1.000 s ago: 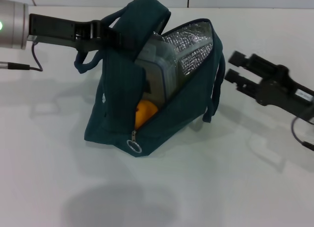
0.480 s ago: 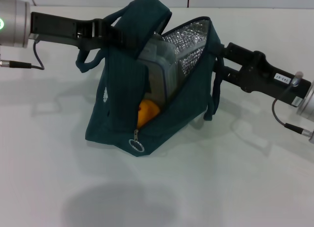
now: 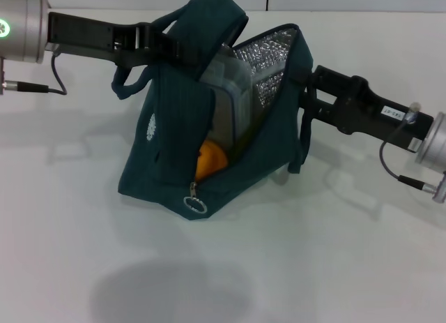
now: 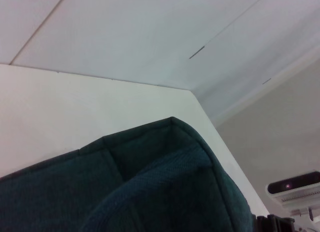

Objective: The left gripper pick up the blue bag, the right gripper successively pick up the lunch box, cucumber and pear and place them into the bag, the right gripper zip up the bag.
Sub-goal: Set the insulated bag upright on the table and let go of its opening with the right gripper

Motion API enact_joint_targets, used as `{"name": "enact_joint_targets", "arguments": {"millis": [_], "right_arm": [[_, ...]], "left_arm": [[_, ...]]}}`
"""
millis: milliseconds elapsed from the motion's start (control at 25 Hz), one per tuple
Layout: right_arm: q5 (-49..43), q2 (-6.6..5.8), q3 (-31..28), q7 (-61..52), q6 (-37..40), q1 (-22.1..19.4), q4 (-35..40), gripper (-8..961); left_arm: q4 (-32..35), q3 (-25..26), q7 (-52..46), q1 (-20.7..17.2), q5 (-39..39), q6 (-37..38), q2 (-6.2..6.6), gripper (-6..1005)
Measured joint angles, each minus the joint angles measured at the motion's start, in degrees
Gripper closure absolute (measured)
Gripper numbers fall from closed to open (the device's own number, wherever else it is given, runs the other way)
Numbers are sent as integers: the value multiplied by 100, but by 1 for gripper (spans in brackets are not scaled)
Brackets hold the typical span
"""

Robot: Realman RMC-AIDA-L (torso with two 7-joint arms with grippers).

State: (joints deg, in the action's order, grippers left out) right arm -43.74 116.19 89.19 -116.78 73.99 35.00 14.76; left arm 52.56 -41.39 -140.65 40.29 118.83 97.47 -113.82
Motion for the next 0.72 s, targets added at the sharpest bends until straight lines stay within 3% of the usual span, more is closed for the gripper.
{"name": "enact_joint_targets", "arguments": {"millis": [200,480,720], "right_arm": [[-30,0,99,222,44,12,53,302],[30,0,58,559,56,-111,91,493],[-25,0,86,668,2,-51,95,720]], "left_arm": [[-1,-1,2,11,8,0,0,956],[-1,-1,4,-5,14,0,0,956],[-1,0,38,-2,21,0,0,955]]}}
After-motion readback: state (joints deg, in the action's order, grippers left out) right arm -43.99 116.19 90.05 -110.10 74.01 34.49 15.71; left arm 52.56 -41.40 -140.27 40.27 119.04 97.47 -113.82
